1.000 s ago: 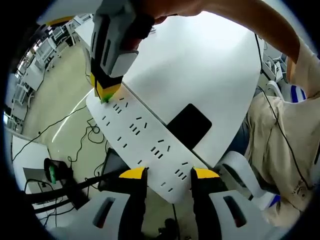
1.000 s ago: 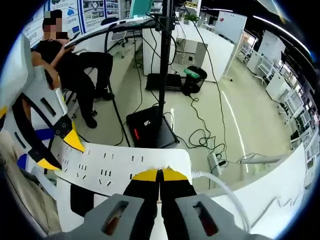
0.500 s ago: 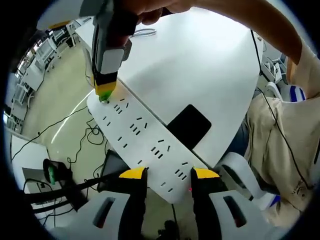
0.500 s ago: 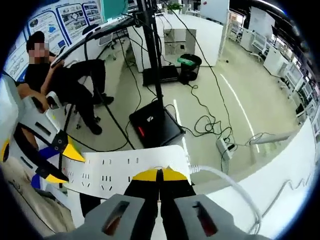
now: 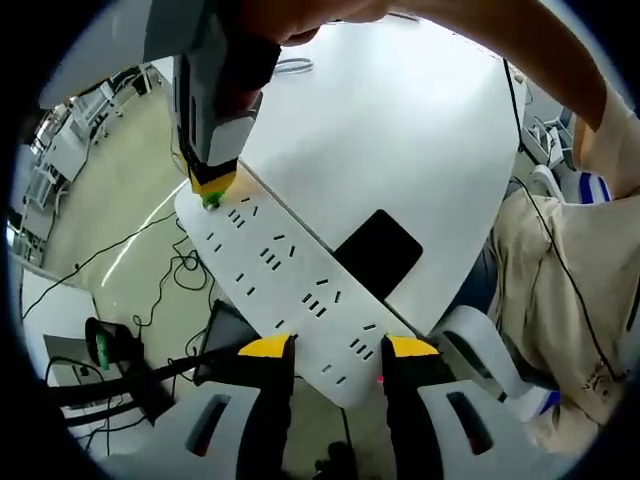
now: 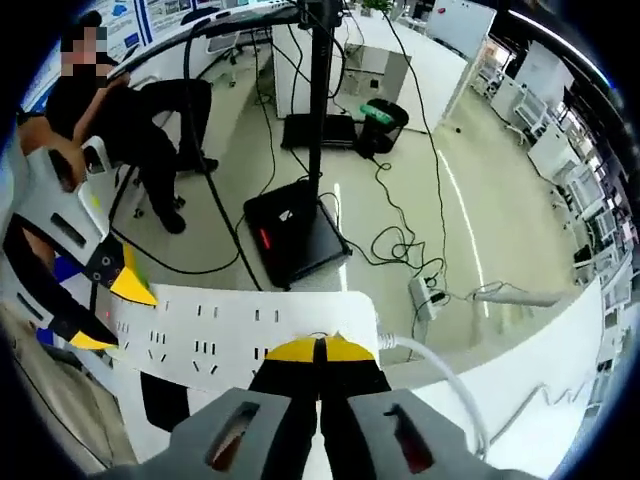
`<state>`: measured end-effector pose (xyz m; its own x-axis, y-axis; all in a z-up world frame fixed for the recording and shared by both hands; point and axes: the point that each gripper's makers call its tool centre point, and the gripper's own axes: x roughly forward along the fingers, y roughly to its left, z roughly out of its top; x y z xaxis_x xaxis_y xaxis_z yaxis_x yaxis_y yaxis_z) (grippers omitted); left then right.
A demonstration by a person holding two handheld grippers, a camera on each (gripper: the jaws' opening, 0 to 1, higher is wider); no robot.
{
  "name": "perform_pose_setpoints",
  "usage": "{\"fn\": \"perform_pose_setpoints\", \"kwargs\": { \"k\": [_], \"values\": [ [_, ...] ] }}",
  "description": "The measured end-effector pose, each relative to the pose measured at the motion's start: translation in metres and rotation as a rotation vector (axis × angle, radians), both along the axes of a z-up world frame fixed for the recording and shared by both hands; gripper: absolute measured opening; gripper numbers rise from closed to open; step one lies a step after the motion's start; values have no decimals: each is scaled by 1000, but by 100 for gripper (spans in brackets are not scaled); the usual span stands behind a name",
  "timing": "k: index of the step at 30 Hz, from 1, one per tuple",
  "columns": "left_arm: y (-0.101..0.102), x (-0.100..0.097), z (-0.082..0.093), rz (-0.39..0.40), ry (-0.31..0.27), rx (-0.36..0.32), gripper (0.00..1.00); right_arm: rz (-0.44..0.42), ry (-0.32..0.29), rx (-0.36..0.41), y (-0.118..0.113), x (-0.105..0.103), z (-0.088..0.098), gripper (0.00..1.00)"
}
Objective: Pick up the power strip scattered on the table, fix it on the side mounting bracket of the table, and press the switch
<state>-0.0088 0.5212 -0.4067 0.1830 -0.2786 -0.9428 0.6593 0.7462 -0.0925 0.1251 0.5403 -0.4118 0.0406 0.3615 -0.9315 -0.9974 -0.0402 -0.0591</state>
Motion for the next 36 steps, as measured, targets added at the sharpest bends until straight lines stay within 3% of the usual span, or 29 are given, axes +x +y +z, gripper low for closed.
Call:
{"fn": "perform_pose_setpoints", "kwargs": {
  "k": [10, 17, 22, 36],
  "values": [
    [0, 0, 1, 1, -10, -6, 39, -30, 41, 25, 1, 1, 0, 0],
    [0, 0, 1, 2, -16, -9, 39, -14, 12, 9, 7, 4, 0, 0],
    [0, -1, 1, 1, -24, -11, 39, -34, 44, 32, 8, 6, 0, 0],
    [0, -1, 0, -2, 5, 22, 39, -34, 28, 53, 13, 5, 5, 0]
  ]
}}
